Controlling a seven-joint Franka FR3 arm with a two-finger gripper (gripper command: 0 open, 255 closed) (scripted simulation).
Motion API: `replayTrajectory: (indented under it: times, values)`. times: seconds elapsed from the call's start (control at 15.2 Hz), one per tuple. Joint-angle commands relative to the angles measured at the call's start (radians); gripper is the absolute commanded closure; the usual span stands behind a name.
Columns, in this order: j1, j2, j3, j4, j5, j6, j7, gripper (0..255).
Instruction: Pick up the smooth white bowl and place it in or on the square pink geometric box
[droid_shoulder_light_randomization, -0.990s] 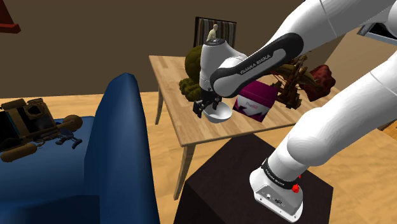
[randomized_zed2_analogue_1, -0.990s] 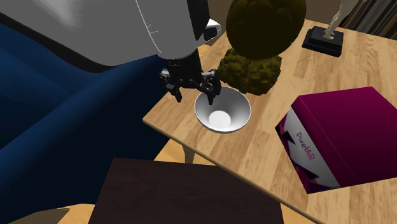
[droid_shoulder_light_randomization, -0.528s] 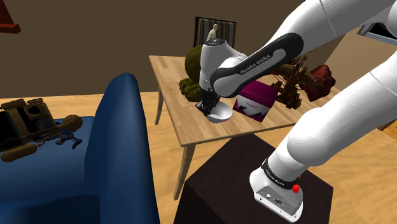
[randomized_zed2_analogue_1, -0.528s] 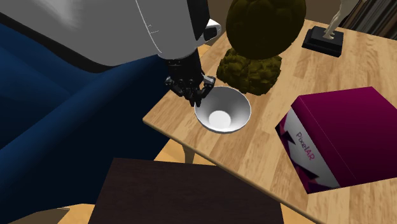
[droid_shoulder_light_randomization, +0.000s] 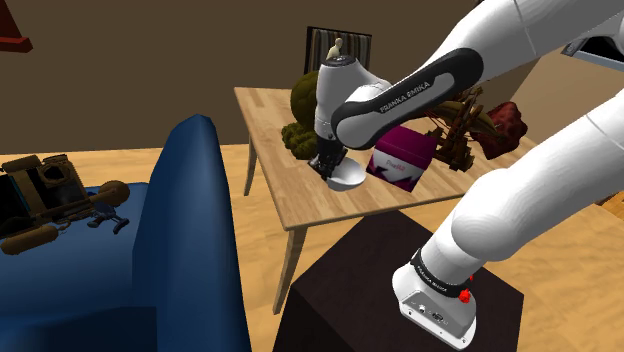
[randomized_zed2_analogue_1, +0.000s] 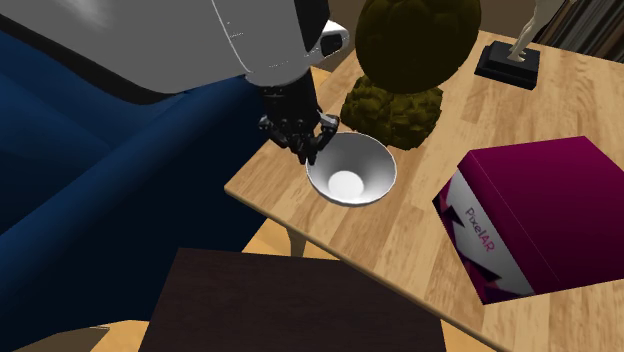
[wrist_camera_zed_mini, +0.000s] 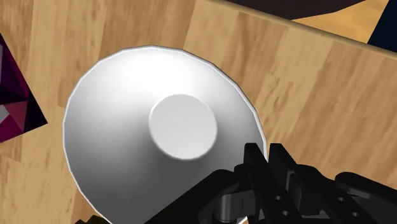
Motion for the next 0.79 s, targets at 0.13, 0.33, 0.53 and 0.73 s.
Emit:
replayTrajectory:
  times: [0.13,0.33,0.53,0.73]
  values:
    - [0.009,-0.044,-0.004,0.023,0.02,-0.065,-0.021,255]
    - [0.014,-0.076,-0.007,0.04,0.032,-0.114,-0.036,255]
    - [0.018,-0.105,-0.01,0.06,0.042,-0.161,-0.049,255]
    - [0.021,-0.131,-0.012,0.081,0.05,-0.208,-0.061,255]
